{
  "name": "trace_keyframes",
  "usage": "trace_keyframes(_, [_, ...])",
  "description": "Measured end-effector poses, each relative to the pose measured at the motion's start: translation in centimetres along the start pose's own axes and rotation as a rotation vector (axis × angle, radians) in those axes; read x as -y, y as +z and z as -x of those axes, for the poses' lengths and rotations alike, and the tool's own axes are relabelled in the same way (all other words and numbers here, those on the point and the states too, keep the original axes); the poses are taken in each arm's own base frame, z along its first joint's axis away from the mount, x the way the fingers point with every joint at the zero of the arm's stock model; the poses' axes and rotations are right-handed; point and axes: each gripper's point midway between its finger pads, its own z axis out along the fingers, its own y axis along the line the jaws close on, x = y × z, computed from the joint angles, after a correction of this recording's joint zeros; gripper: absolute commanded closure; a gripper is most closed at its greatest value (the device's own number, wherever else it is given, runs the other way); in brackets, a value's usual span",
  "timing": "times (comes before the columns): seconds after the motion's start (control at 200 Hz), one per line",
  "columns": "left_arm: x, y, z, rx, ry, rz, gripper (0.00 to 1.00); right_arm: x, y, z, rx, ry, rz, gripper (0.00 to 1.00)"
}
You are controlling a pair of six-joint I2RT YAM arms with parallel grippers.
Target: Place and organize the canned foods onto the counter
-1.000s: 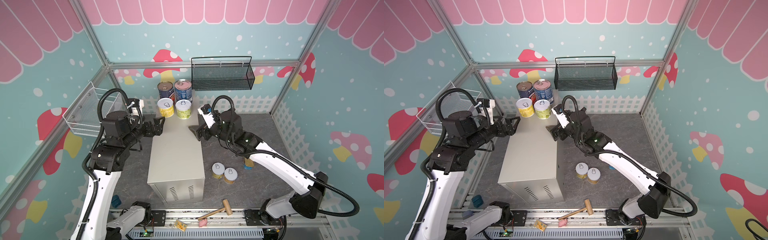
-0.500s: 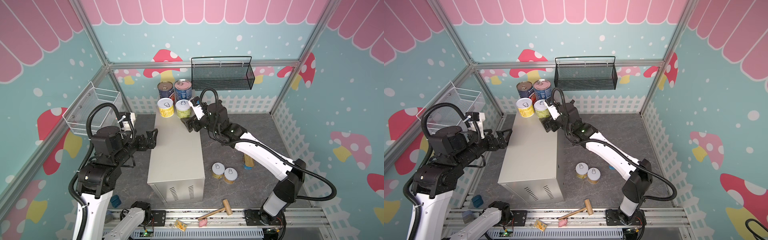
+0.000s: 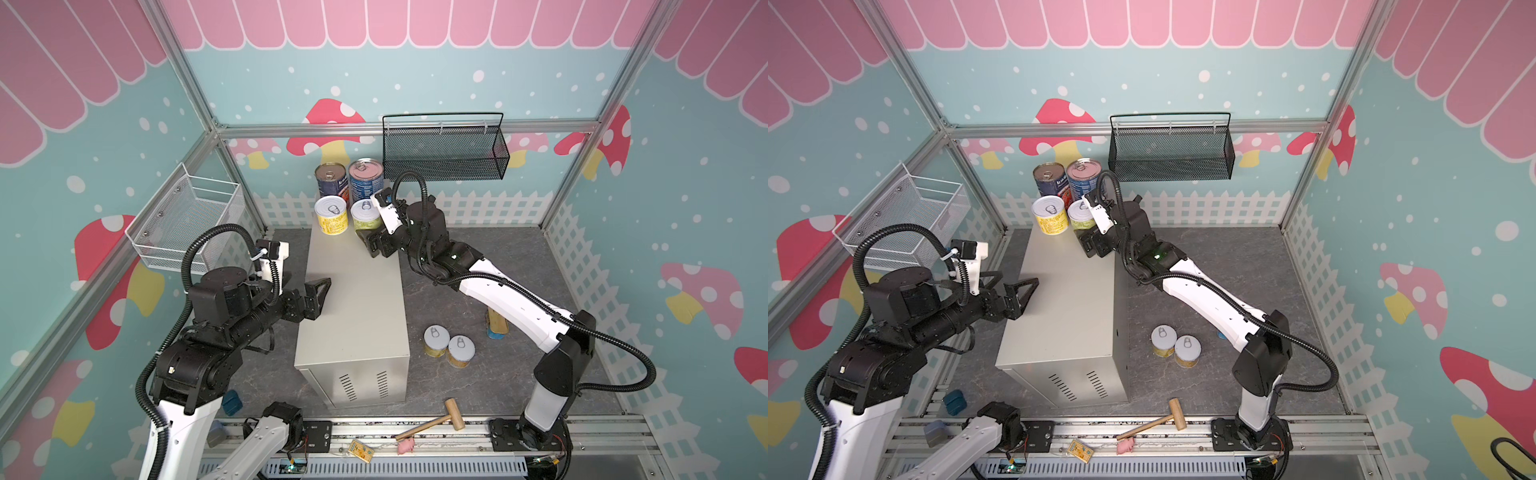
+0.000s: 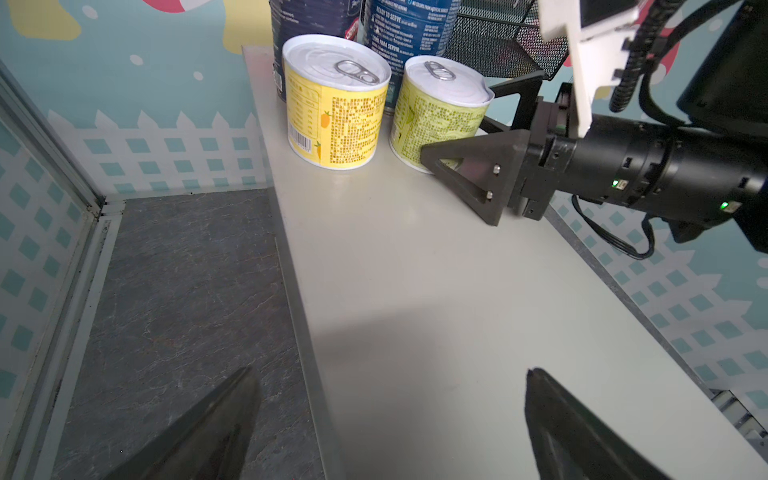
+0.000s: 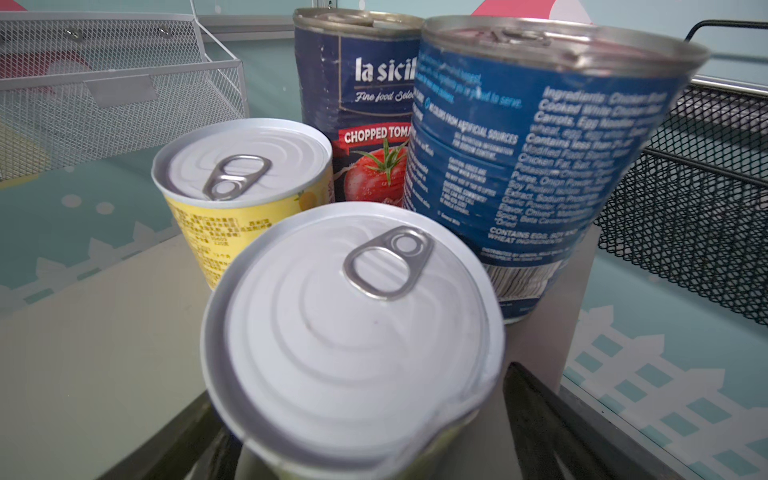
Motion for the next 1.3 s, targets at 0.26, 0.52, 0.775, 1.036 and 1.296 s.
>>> trace_keyframes(0.26, [0.2,-0.1,-0.4,-0.003,0.032,-0.001,0.01,0.3,0.3,0.0,0.0,0.014,-0.02,0.11])
trace_keyframes(0.52, [0.1,-0.1,-0.4,-0.004,0.047,0.008,0.0,0.4,0.8,0.1,0.002,0.018,-0.029,0.13])
trace_keyframes(0.775, [0.1,-0.1,-0.4,-0.004,0.054,0.015,0.01,0.5,1.0,-0.1,0.0,0.022,-0.03,0.15])
trace_keyframes(1.036, [0.2,-0.1,-0.5,-0.005,0.057,0.011,0.01,0.5,1.2,0.0,0.004,0.023,-0.035,0.18])
trace_keyframes(1.296, [0.2,0.0,-0.5,-0.009,0.059,0.011,0.01,0.5,1.3,0.1,0.005,0.022,-0.035,0.22])
